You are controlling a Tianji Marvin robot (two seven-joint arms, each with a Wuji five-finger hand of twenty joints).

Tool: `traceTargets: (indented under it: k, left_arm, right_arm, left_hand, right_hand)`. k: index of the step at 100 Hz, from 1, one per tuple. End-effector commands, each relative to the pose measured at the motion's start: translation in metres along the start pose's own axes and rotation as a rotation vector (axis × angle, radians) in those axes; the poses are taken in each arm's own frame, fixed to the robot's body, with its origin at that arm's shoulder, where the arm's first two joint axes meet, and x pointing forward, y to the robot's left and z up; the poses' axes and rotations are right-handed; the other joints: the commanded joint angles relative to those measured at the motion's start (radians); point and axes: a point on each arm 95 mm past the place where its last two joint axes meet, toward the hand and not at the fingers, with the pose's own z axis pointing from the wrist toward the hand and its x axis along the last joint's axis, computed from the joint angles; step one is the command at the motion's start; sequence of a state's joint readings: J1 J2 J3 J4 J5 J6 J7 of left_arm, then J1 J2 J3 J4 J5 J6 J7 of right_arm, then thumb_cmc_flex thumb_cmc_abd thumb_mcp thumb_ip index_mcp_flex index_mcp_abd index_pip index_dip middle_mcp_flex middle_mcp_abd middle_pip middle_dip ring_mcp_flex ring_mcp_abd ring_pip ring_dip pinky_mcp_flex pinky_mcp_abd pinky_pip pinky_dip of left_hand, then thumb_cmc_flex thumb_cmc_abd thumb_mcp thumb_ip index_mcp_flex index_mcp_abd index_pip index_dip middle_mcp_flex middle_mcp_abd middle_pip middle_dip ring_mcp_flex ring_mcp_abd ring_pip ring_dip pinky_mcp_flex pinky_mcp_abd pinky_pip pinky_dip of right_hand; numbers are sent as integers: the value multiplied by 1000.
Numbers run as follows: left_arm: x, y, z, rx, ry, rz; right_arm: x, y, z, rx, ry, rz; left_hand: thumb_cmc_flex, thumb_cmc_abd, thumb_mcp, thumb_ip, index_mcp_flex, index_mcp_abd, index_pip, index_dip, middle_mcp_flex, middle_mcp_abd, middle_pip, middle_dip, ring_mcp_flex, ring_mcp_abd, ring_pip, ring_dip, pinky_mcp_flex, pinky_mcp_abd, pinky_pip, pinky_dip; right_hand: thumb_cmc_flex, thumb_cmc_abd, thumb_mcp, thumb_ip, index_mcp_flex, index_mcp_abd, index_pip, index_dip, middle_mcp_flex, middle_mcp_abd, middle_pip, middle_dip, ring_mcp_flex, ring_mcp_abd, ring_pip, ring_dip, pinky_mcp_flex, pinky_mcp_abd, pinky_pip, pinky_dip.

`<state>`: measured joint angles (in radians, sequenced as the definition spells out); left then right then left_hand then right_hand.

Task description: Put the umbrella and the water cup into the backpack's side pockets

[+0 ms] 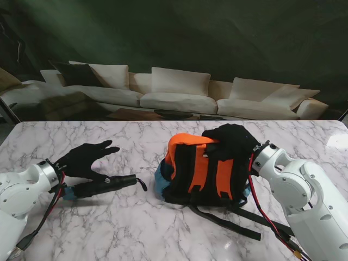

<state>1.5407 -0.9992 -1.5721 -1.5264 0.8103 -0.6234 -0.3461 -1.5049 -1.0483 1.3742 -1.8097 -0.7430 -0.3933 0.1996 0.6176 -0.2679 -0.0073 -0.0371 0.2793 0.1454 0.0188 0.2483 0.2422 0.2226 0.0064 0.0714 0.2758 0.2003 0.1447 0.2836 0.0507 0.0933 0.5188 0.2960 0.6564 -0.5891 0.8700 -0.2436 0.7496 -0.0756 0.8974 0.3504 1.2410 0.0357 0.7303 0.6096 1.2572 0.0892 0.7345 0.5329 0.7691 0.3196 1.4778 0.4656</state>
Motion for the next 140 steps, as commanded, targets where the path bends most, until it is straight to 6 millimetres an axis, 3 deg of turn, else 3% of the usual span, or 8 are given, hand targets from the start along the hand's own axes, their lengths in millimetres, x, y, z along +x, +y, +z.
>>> traceTargets:
  k: [1, 22, 35, 52, 83, 107, 140]
  left_arm:
    - [-10, 11, -10, -43, -28, 9]
    - [-25, 22, -30, -43, -98, 22]
    - [-27, 34, -32, -63, -115, 30]
    - [-31, 50, -34, -107, -141, 28]
    - [-45, 70, -32, -148, -198, 34]
    - [-52, 81, -33, -159, -232, 26]
    - [-54, 90, -27, -188, -240, 25]
  right_arm:
    - [-5, -11, -4, 36, -24, 3]
    - [-6, -12, -3, 37, -30, 4]
    - [-6, -12, -2, 38, -31, 4]
    - [-8, -13, -2, 40, -36, 5]
    - [-11, -20, 0, 47, -43, 16]
    - [-11, -23, 2, 48, -43, 24]
    - [-12, -25, 2, 47, -47, 29]
  left_hand:
    - [-15, -18, -15, 11, -15, -3, 12, 5, 24, -8, 8, 21, 14, -14, 10, 9, -3, -28, 11, 3]
    - [-19, -10, -14, 12, 19, -4, 29, 18, 29, 8, -1, 37, 15, -13, 9, 17, -6, -28, 17, 8]
    - [-11, -13, -12, 13, -29, 11, 9, 14, 18, 17, -8, 42, 24, -15, 16, 25, 3, -32, 30, 15]
    - [3, -25, -12, 13, -7, 51, 38, 43, 55, 24, 16, 79, 39, -14, 33, 43, 7, -31, 60, 26]
    - [10, -25, -11, 12, 26, 36, 73, 103, 102, -13, 67, 176, 52, -21, 43, 67, 4, -11, 92, 44]
    - [36, -34, -3, 17, 20, 34, 101, 166, 99, -28, 96, 229, 63, -36, 50, 86, 11, -25, 109, 67]
    - [156, -93, 38, 34, 37, 48, 101, 184, 125, -33, 130, 249, 87, -36, 87, 126, 25, -50, 141, 80]
  right_hand:
    - [111, 83, 97, 51, 70, -188, 91, 27, 17, -55, 59, 0, 49, 4, 3, 12, -7, 1, 0, -4]
    - [111, 83, 96, 51, 70, -187, 91, 27, 17, -55, 59, 1, 48, 4, 1, 13, -7, 1, 0, -3]
    - [112, 84, 96, 51, 70, -187, 91, 27, 17, -55, 59, 0, 49, 4, 1, 13, -7, 1, 0, -3]
    - [112, 84, 96, 51, 69, -185, 91, 27, 17, -55, 59, 0, 49, 3, 0, 13, -7, 0, -1, -3]
    - [113, 84, 94, 52, 63, -179, 89, 20, 17, -56, 60, 0, 49, 3, -1, 14, -7, -5, -3, -4]
    - [113, 85, 93, 51, 60, -178, 88, 15, 15, -56, 61, 0, 49, 5, -2, 14, -7, -5, -4, -4]
    - [114, 85, 93, 51, 60, -177, 89, 11, 14, -56, 62, 0, 49, 3, -2, 15, -7, -5, -4, -4]
